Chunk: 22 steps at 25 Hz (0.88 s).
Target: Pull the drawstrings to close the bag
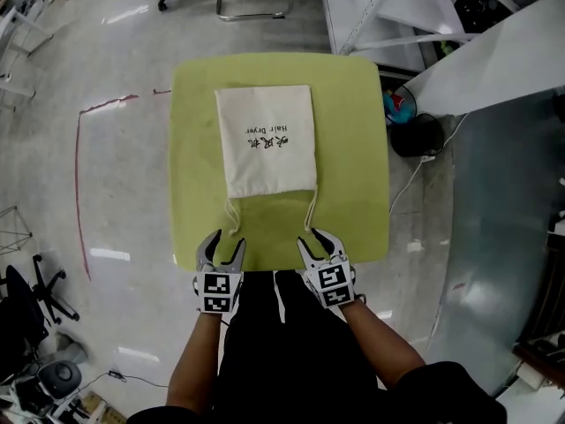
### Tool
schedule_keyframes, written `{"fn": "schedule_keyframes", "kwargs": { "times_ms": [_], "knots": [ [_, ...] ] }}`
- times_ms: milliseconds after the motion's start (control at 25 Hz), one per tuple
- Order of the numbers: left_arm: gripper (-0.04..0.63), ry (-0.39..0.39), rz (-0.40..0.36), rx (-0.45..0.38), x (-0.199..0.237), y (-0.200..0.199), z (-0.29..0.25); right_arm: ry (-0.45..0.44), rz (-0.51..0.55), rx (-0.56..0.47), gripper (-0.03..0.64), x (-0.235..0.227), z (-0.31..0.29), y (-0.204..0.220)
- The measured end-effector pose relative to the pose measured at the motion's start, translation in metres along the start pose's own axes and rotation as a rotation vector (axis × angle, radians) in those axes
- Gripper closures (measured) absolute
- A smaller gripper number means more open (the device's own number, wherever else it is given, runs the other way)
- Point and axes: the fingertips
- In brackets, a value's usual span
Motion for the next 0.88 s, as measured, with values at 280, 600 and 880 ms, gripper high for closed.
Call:
{"fn": "schedule_keyframes", "kwargs": {
  "times_ms": [280, 600, 880],
  "knots": [
    [0.353, 0.043, -0.077, 0.059, 0.002, 0.008, -0.021, 0.009, -0.003, 0.074, 0.468, -0.007, -0.022, 0.011],
    [0.36, 0.045, -0.151, 0.122, -0.004, 0.015, -0.035, 0.021, 0.001, 0.127, 0.468, -0.007, -0.032, 0.023],
    [0.436, 0.039, -0.163, 0.15, -0.009, 0.018, -0.039, 0.033, 0.014, 0.144, 0.489, -0.01, -0.03, 0.022]
  ]
}}
Point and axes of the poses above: the fingertips, and each gripper's own axes: z backward along the fingers, x to its left, y out of its underside, and after that the axes turned 4 degrees about x, right-handed
